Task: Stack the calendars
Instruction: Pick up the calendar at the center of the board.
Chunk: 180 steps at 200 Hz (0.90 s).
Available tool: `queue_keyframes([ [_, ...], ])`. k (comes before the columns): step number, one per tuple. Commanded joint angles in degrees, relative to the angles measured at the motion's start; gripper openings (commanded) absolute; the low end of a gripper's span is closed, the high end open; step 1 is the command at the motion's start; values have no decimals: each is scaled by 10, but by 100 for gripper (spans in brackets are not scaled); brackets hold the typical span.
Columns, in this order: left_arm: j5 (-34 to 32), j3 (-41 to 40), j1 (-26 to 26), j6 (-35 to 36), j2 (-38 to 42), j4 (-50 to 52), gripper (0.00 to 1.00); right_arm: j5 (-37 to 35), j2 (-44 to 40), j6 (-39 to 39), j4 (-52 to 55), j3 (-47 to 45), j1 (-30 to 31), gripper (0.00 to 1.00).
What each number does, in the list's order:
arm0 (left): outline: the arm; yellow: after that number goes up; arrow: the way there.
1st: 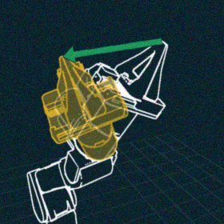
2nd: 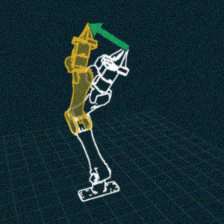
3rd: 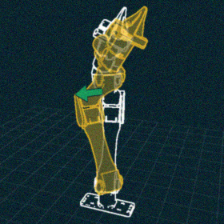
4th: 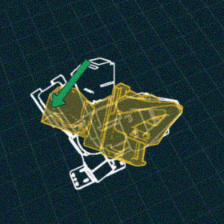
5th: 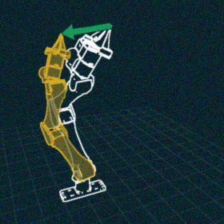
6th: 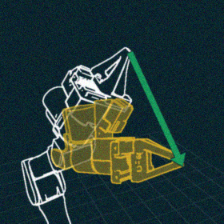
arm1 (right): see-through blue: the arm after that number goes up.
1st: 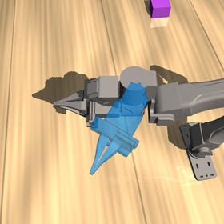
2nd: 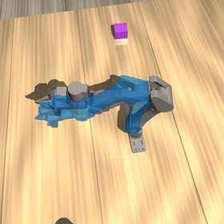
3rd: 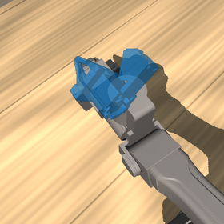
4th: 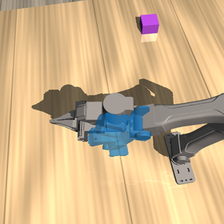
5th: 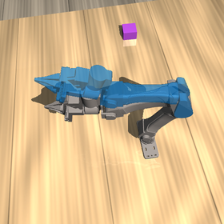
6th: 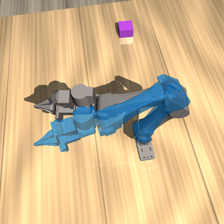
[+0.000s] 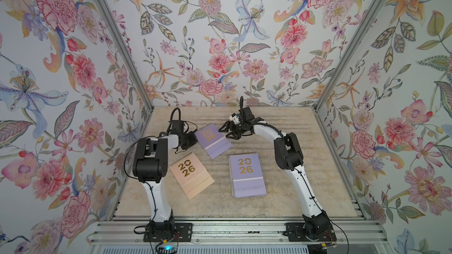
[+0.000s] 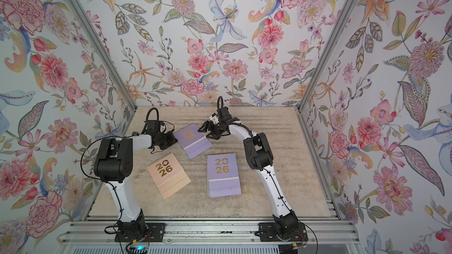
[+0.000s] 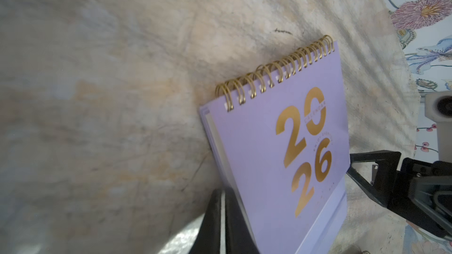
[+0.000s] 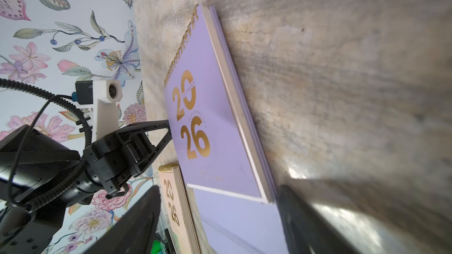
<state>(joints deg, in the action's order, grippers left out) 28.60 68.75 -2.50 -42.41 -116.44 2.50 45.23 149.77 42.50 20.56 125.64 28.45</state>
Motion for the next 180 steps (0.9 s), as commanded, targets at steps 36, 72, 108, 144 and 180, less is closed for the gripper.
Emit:
queue_keyframes([
  [36, 16, 15, -29, -34, -48, 7, 10, 86, 26, 55, -43, 12, 12, 74],
  [72, 22, 4, -29, -42, -47, -5, 10, 120, 6, 189, -253, -57, 6, 63],
  [108, 24, 0, -28, -42, -46, -6, 10, 116, 2, 218, -297, -80, 7, 58],
  [144, 35, 0, -29, -49, -47, -14, 10, 132, 4, 264, -372, -100, 16, 50],
  [180, 33, 6, -28, -49, -46, -11, 10, 127, 2, 248, -354, -98, 18, 43],
])
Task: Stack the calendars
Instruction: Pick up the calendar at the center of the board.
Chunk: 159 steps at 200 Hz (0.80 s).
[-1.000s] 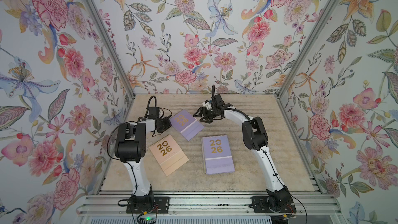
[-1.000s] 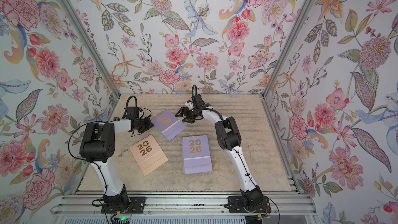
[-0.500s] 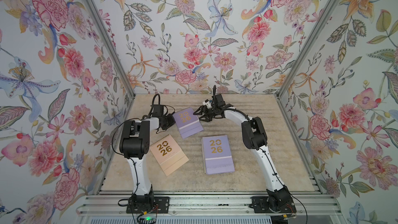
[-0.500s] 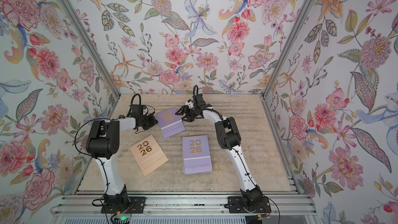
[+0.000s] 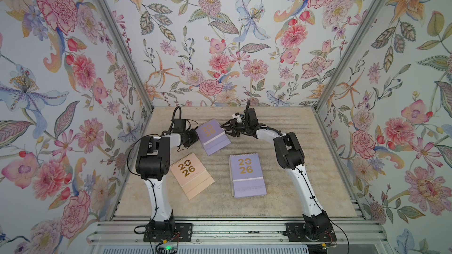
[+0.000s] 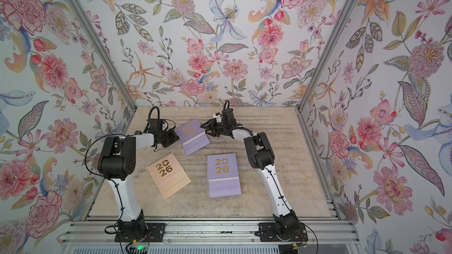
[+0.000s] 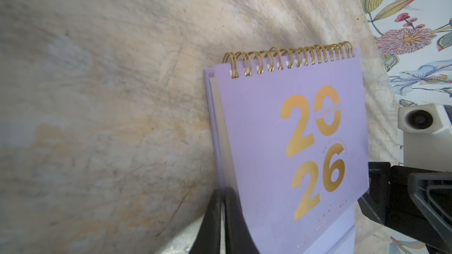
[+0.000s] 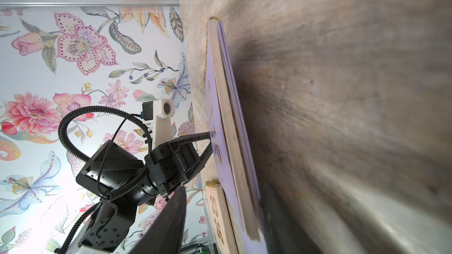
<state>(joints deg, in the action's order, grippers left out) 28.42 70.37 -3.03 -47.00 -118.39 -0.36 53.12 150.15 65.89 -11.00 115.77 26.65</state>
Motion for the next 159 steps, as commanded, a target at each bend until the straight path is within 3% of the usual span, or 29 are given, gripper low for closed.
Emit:
queue_keyframes([
  [1, 35, -9, -23, -3, -26, 18, 10, 48, -3, 14, -39, 0, 36, 43],
  [32, 36, -6, -24, -4, -26, 19, 10, 52, 1, 36, -64, 2, 35, 37],
  [76, 33, -8, -23, -5, -18, 18, 10, 2, -33, -25, 0, -19, 25, 27],
  [159, 32, -16, -24, -9, 5, 13, 10, -40, -86, -82, 35, -71, 15, 28],
])
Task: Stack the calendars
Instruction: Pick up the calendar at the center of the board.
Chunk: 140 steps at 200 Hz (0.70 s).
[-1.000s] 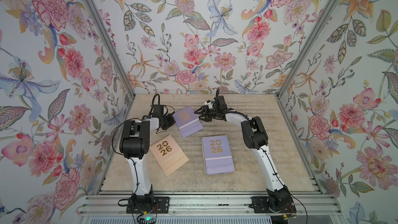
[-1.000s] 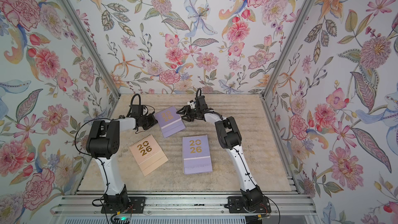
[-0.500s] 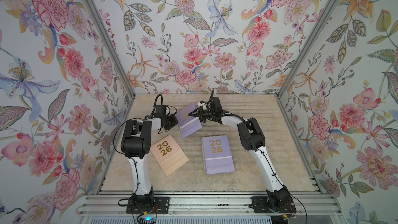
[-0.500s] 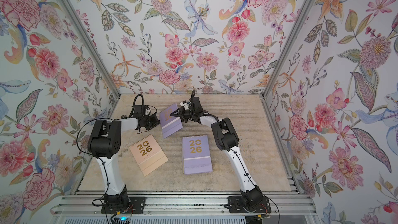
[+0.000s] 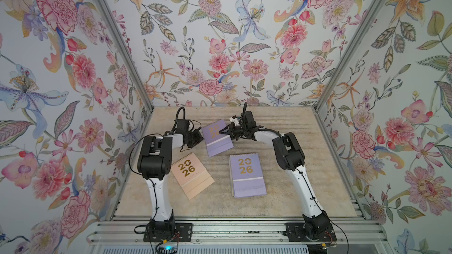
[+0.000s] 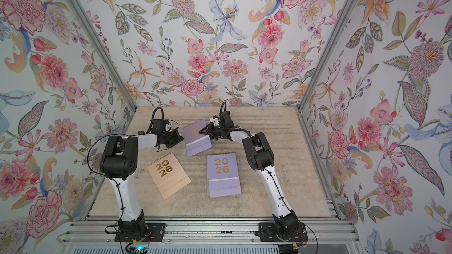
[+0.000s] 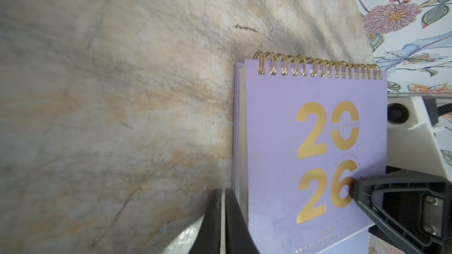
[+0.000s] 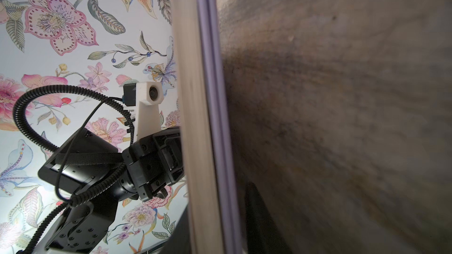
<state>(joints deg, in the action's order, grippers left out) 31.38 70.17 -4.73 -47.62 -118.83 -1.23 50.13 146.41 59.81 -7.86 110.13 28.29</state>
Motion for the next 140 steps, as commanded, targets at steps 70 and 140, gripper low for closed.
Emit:
queue_keyframes([
  [70, 8, -42, -6, -9, 56, 12, 9, -27, -84, -36, 7, -48, 0, 5],
  [140, 4, -92, -6, -20, 158, 9, 9, -38, -179, 11, -116, -164, -10, 0],
])
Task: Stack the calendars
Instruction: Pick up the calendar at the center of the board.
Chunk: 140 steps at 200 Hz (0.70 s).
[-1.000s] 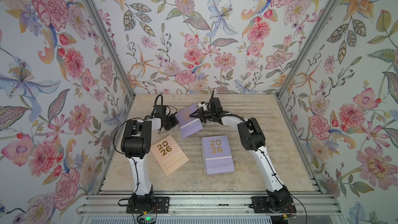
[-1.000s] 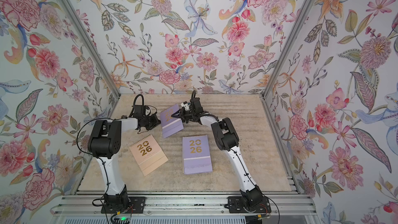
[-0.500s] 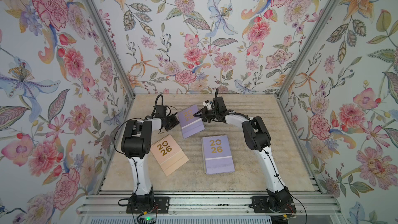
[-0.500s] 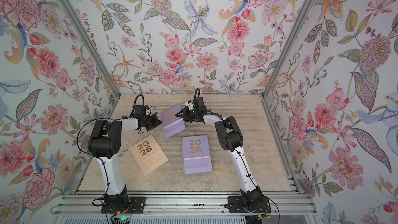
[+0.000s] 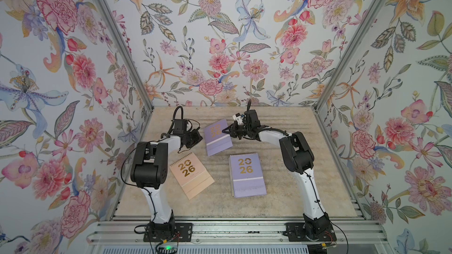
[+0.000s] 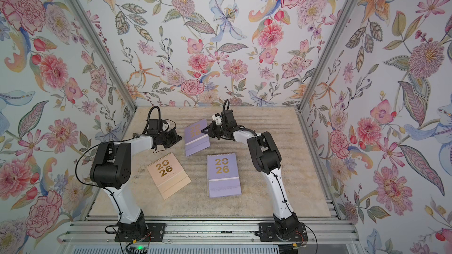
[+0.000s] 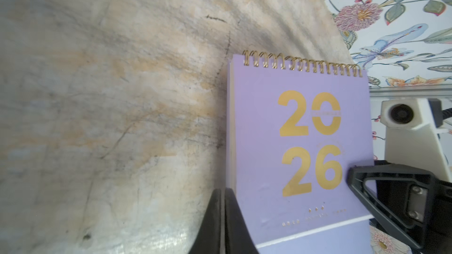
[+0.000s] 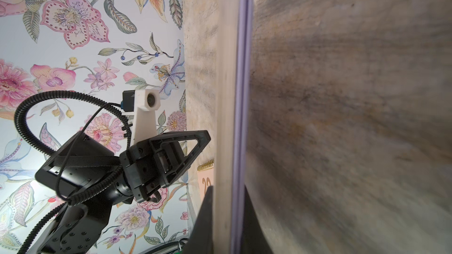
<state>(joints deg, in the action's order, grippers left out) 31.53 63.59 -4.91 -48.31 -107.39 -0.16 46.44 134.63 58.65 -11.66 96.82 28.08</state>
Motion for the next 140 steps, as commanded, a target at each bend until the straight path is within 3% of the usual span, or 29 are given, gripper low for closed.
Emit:
queue_keyframes([
  [1, 2, -28, -5, -14, 45, -2, 9, -1, -63, 23, -79, -32, -8, 0],
  [54, -3, -94, -26, -54, 127, -39, 9, 0, -155, 33, -134, -147, -21, 0],
  [140, -46, -179, -119, -130, 225, -109, 8, 11, -343, 22, -174, -369, -59, 0],
])
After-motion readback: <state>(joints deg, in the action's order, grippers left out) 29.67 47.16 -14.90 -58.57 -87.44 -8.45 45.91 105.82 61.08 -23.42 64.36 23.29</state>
